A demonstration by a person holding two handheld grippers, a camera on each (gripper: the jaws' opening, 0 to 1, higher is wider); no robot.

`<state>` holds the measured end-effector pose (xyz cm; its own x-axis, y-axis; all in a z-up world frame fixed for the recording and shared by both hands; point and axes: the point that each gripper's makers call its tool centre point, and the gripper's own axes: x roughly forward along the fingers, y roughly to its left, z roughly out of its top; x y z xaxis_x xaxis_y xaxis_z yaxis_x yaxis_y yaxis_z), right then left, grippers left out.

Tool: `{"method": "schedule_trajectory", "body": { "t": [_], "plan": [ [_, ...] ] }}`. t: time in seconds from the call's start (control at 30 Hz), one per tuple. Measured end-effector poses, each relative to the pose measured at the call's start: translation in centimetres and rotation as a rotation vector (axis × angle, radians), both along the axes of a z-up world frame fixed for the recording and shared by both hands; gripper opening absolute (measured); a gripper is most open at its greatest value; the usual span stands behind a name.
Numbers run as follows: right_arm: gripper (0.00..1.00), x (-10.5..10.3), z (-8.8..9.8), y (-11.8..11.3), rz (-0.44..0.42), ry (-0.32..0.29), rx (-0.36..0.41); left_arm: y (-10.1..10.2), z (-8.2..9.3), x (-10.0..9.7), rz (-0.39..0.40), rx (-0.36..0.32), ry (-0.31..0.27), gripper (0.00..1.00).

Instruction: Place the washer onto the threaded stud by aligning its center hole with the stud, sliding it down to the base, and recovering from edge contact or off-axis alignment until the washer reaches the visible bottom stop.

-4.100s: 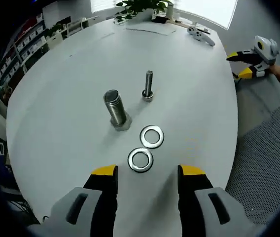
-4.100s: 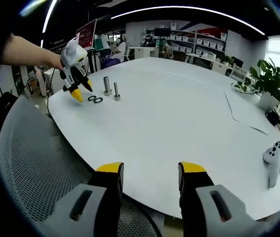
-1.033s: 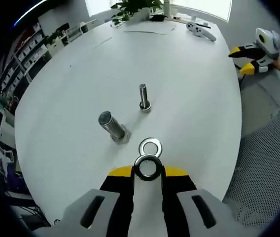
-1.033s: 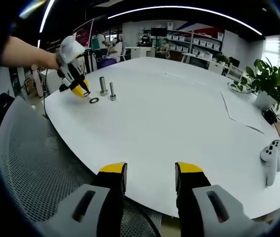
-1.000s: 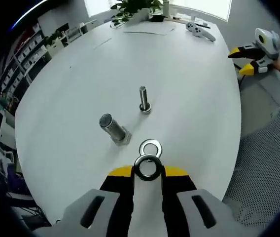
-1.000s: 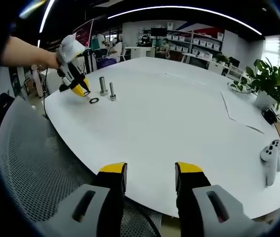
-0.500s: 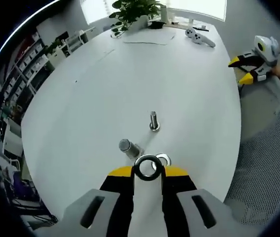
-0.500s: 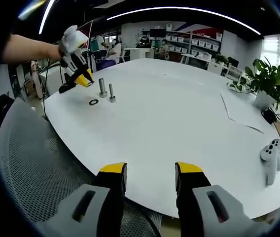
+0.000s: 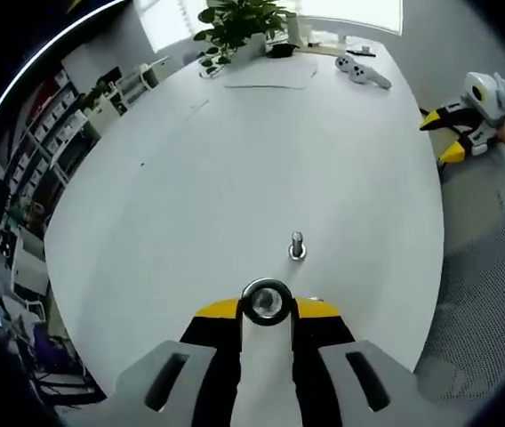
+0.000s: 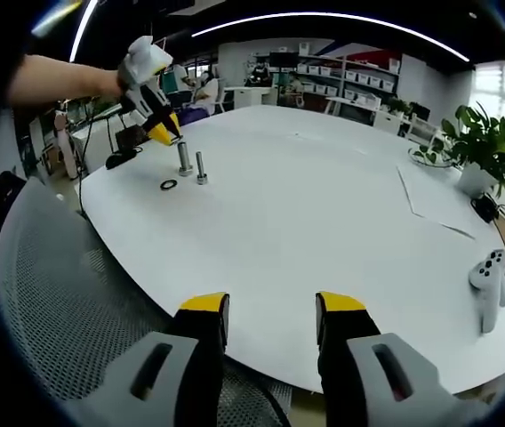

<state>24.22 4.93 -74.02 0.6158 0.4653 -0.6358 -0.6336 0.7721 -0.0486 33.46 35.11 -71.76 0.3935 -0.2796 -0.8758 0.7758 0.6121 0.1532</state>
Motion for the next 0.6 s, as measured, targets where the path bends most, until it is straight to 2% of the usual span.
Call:
{"method": "schedule_trajectory", "body": {
  "t": [0.6],
  "plan": [
    [0.41, 0.1, 0.0, 0.0, -0.006, -0.002, 0.000, 0.4, -1.7, 1.2, -0.006, 0.028, 0.060, 0.18]
  ]
}}
